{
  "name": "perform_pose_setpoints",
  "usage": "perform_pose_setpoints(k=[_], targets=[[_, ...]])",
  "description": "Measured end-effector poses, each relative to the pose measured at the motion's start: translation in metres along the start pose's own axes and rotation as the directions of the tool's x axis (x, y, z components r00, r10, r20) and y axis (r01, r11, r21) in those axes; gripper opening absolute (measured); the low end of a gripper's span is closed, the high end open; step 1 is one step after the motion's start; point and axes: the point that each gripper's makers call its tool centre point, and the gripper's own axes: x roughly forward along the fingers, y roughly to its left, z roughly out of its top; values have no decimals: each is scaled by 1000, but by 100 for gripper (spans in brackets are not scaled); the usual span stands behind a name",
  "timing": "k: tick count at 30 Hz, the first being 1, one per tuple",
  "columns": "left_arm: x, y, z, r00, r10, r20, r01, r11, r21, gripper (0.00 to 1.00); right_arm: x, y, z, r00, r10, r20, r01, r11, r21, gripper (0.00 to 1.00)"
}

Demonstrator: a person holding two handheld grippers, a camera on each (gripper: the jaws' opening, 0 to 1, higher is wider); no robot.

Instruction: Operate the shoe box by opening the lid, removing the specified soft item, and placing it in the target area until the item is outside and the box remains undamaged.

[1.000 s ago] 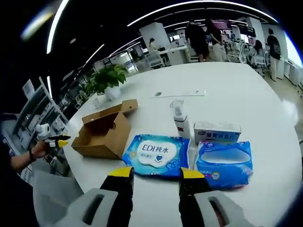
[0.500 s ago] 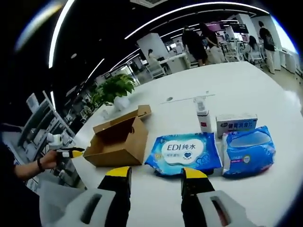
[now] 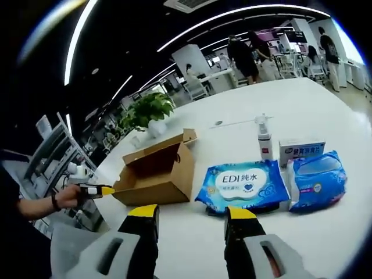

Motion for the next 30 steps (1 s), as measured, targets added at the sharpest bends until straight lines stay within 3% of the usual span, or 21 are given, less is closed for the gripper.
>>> perform_pose_setpoints(k=[5, 9, 12, 17, 18, 20, 24, 30], targets=[[3, -3, 6, 1000, -5, 14, 5, 1000, -12, 43, 2, 7, -4, 1000, 9, -3, -9, 1000, 3, 42], [6, -4, 15, 998, -18, 54, 23, 996, -85, 41, 3, 13, -4, 1000, 17, 1, -17, 1000, 5, 42], [10, 3, 15, 999, 4, 44, 1, 994, -105, 38, 5, 17, -6, 1000, 22, -6, -22, 1000, 2, 42], [11, 15, 8, 999, 49, 8, -48, 993, -103, 21, 7, 23, -7, 1000, 25, -9, -25, 1000, -3, 42], [10, 22, 0, 996, 79, -35, -82, 992, -91, 15, 7, 24, -8, 1000, 25, -12, -25, 1000, -4, 42], [11, 19, 2, 998, 56, -21, -58, 991, -122, 16, 8, 26, -10, 1000, 27, -14, -27, 1000, -5, 42], [9, 16, -1, 997, 57, -51, -59, 997, -40, 15, 10, 31, -17, 999, 34, -31, -34, 999, -7, 42], [6, 18, -3, 996, 54, -67, -55, 998, -17, 12, 17, 36, -25, 998, 39, -52, -40, 999, -12, 41]])
